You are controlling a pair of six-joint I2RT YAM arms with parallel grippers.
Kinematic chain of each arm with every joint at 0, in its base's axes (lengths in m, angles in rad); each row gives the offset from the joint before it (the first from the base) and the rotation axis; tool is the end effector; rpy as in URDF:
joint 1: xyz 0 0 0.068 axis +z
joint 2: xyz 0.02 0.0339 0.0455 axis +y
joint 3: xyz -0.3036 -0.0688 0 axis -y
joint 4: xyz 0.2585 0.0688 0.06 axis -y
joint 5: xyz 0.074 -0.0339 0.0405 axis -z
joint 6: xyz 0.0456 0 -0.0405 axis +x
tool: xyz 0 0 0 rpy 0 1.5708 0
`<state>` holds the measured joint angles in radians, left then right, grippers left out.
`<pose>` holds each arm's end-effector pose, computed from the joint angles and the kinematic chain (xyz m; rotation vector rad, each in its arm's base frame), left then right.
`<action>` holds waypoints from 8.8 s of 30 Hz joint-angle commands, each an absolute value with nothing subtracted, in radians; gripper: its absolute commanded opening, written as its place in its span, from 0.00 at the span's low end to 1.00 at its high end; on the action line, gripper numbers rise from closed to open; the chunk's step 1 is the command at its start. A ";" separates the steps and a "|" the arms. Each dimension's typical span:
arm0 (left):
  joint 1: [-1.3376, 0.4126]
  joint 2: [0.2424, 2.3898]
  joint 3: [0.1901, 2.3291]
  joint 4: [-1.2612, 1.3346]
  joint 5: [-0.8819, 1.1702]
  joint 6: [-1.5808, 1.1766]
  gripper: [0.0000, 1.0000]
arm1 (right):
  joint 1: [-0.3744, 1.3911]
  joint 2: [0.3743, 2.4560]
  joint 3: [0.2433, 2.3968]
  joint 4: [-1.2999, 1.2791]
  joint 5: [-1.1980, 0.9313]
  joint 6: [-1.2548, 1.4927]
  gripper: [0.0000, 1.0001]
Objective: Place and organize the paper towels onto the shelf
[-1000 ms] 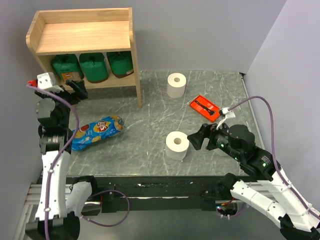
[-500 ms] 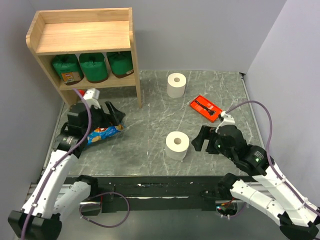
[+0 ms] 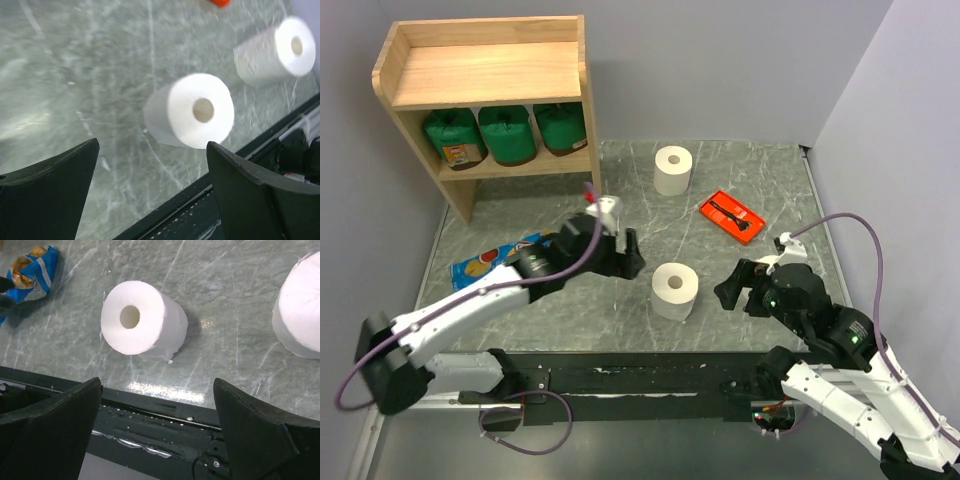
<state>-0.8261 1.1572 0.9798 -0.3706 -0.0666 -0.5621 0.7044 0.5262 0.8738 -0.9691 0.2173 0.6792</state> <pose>0.1818 -0.1928 0.3427 0.2500 2.1967 -0.7370 0.0646 0.0420 0.3414 0.0967 2.2264 0.5424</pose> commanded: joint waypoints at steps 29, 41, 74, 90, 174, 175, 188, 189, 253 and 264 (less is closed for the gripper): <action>-1.028 1.697 1.243 -0.364 -0.170 -0.595 0.65 | 0.707 0.411 0.893 -1.012 0.270 0.666 0.99; -1.029 1.602 1.302 -0.475 -0.192 -0.595 0.32 | 0.707 0.416 0.881 -0.996 0.268 0.666 0.99; -0.140 1.502 2.361 -0.850 -0.163 -0.324 0.24 | 0.706 0.413 0.969 -1.051 0.258 0.655 0.99; -0.066 1.519 2.339 -0.641 -0.084 -0.365 0.26 | 0.707 0.437 0.966 -1.052 0.245 0.653 0.99; -0.086 0.686 0.813 -0.301 0.192 -0.474 0.96 | 0.092 1.114 0.985 -0.790 0.167 0.325 0.84; -0.086 0.675 0.807 -0.301 0.190 -0.465 0.96 | 0.083 1.121 0.977 -0.778 0.109 0.299 0.85; -0.104 0.592 0.773 -0.290 0.158 -0.408 0.96 | 0.026 1.200 0.933 -0.738 0.054 0.278 0.88; -0.104 0.588 0.772 -0.288 0.160 -0.407 0.96 | 0.026 1.207 0.924 -0.735 0.051 0.279 0.88; -0.112 0.554 0.773 -0.321 0.012 -0.397 0.96 | 0.782 1.627 1.466 -0.764 0.153 0.477 0.44; -0.118 0.591 0.775 -0.334 0.003 -0.405 0.96 | 0.968 1.942 1.804 -0.833 0.193 0.462 0.51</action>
